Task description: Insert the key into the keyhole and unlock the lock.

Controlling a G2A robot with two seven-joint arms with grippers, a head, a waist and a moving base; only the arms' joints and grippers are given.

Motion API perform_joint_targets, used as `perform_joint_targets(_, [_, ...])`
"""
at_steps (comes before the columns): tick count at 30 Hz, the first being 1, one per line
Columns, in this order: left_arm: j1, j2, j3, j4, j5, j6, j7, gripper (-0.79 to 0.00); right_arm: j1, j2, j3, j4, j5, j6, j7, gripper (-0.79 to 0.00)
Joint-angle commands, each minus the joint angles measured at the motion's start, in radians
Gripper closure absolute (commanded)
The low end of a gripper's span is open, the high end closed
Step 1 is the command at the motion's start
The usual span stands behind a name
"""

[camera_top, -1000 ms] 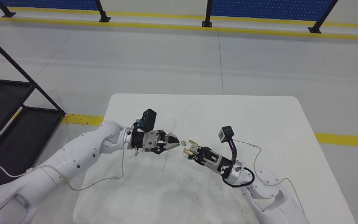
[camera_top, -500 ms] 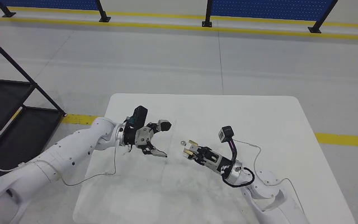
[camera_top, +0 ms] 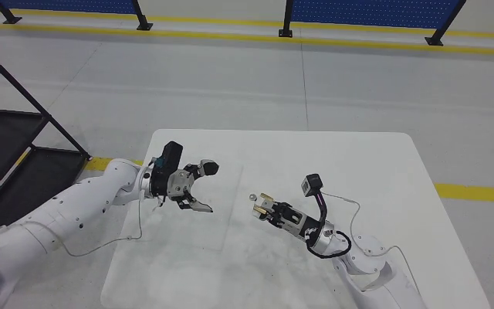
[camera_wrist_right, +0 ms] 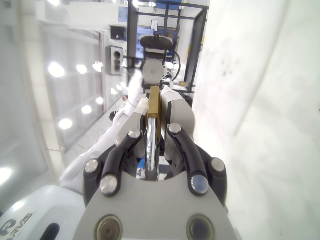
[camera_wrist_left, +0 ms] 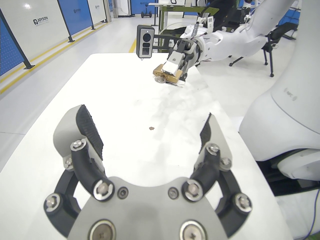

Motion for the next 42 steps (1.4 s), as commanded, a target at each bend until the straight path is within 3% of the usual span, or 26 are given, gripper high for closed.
perform_joint_targets(1, [0.003,0.014,-0.002,-0.001,0.003,0.000,0.022,-0.785,0.000,0.000,0.000,0.000,0.000,0.000,0.000,0.000])
perform_joint_targets(5, [0.011,0.034,0.004,-0.005,0.010,0.000,0.050,-0.785,0.000,0.000,0.000,0.000,0.000,0.000,0.000,0.000])
perform_joint_targets(15, [0.011,0.034,0.004,-0.005,0.010,0.000,0.050,-0.785,0.001,0.001,-0.002,0.001,-0.013,0.006,0.002,0.000])
perform_joint_targets(25, [0.011,0.034,0.004,-0.005,0.010,0.000,0.050,-0.785,0.152,0.002,-0.129,0.013,-0.282,0.278,0.150,0.000])
perform_joint_targets(42, [0.011,0.034,0.004,-0.005,0.010,0.000,0.050,-0.785,0.333,-0.021,-0.274,0.054,-0.564,0.560,0.153,0.000])
